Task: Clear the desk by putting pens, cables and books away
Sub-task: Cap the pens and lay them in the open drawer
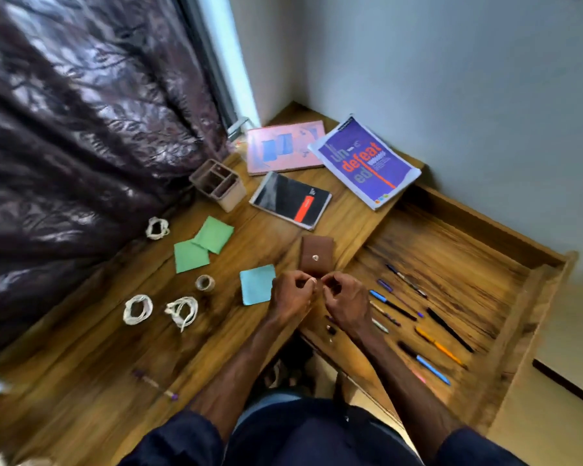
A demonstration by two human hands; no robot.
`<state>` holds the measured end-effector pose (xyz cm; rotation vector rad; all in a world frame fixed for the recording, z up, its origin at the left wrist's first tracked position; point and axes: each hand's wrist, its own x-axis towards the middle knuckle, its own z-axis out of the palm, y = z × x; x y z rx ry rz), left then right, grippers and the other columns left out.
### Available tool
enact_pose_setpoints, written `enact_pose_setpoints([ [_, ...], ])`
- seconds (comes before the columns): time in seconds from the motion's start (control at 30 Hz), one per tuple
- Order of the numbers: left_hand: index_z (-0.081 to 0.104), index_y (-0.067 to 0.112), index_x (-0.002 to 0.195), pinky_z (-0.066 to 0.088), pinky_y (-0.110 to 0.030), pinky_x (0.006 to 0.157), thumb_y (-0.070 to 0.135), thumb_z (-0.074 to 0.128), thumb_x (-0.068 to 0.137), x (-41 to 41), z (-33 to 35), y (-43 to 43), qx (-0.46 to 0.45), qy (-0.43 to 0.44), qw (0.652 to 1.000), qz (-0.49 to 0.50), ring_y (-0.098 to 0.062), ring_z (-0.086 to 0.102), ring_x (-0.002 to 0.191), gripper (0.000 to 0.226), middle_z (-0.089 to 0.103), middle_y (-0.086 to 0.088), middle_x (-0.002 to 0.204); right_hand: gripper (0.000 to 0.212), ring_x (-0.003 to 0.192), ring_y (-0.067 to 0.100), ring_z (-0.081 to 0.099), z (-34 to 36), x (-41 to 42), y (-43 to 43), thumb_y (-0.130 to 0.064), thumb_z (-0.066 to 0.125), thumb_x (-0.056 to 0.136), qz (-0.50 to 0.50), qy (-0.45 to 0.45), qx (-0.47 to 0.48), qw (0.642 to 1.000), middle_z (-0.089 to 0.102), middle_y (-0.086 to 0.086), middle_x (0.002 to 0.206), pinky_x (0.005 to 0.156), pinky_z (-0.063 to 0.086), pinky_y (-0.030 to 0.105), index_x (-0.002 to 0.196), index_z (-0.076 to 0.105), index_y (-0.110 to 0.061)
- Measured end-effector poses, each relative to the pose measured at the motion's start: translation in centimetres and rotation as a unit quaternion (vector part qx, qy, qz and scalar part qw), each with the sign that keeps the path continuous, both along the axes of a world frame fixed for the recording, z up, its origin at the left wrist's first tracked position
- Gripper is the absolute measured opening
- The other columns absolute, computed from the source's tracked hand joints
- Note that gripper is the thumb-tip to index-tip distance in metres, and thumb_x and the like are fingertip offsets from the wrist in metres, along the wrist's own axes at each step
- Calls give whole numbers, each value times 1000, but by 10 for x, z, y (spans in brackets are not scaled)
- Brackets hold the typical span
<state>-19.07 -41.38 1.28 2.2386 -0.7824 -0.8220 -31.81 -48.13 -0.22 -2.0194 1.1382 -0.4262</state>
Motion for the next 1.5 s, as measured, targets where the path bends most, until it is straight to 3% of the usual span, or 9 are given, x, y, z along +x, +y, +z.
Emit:
enact_pose_setpoints([
  [0.13,79,3,85,60,-42,78,16,67,90,38,-7,56,-15,22,997,69,-33,74,84,18,78,-14,88,9,71,17,69,-9,41,48,-20,71,83,75,-6,27,997,75,1,83,67,57,37,90,74,-14],
  [0.4,76,1,91,60,-50,79,13,64,93,95,-21,196,-18,60,982,180,-35,73,85,18,77,-16,90,14,79,7,66,-39,109,164,-16,68,85,239,75,53,967,75,-4,94,71,51,20,97,75,-18],
  [0.57,73,11,96,51,-29,79,34,67,93,113,-31,288,106,-78,950,283,-24,71,94,25,76,-7,97,14,87,11,70,-42,132,205,-13,69,88,332,108,76,934,74,0,101,77,61,28,101,73,-14],
  [0.73,73,13,103,52,-36,90,58,64,88,125,-43,328,255,-79,923,276,-30,69,107,48,73,-9,110,13,85,11,71,-36,142,212,-13,67,90,360,95,39,927,75,1,99,75,62,31,101,74,-11],
  [0.93,76,10,106,54,-34,91,39,69,86,136,-38,310,229,-19,937,262,-30,69,110,36,75,-12,112,13,89,12,70,-28,145,202,-14,66,92,340,97,37,935,74,0,101,78,61,31,102,74,-11],
  [1.17,81,11,89,54,-24,68,35,75,85,122,-24,255,40,0,989,145,-12,73,76,25,80,-2,85,7,78,-2,69,-13,131,184,-31,70,92,300,40,107,947,72,-17,86,63,56,16,96,75,-28],
  [1.27,81,9,94,58,-26,71,32,76,84,108,-18,217,-35,41,993,105,-11,73,74,25,80,-3,86,10,76,1,71,-3,113,162,-25,76,87,258,22,98,961,74,-12,83,67,59,20,96,77,-23],
  [1.37,81,10,94,55,-25,65,32,75,85,87,-15,176,-79,50,994,65,-4,67,62,24,78,0,79,7,66,-6,67,7,86,134,-19,79,84,177,5,97,979,71,-18,71,60,49,10,91,79,-21],
  [1.5,80,9,102,61,-34,74,32,74,88,48,-15,113,-85,66,994,-32,-21,76,81,27,79,-6,92,6,63,-8,67,14,31,90,-23,81,83,74,13,85,994,71,-20,68,57,45,6,89,81,-24],
])
